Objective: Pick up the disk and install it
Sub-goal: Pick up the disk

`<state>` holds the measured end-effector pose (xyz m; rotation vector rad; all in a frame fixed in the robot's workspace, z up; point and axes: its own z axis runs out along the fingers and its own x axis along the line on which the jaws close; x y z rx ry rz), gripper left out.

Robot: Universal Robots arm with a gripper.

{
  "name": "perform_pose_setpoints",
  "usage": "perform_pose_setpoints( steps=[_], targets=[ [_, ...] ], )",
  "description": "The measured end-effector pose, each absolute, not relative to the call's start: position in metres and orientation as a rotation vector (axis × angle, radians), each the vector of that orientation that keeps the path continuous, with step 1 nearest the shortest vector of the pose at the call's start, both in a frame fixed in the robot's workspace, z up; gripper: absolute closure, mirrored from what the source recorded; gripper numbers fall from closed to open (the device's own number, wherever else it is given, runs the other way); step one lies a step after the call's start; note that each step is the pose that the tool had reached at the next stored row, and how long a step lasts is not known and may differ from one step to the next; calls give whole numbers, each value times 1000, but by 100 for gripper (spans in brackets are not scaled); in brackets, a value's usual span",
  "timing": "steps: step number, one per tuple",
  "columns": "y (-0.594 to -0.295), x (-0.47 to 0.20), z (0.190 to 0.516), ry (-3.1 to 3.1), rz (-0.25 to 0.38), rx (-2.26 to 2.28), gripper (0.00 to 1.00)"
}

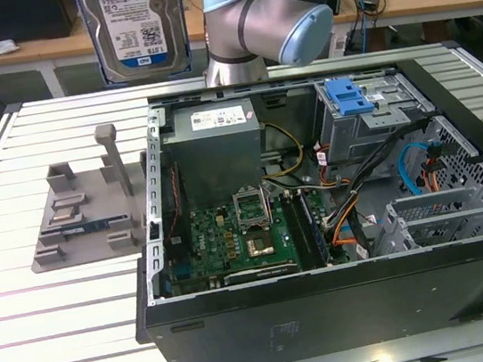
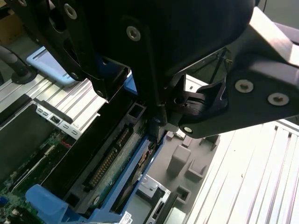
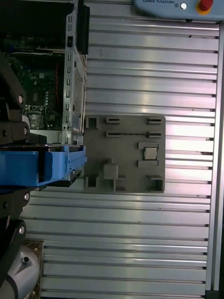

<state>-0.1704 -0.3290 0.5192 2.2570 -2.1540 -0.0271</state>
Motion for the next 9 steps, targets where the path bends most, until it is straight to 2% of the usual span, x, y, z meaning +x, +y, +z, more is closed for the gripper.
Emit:
perform_pose_setpoints(
  steps=[9],
  targets=[
    [-329,-141,519,-2154,-28,2257,63]
  ],
)
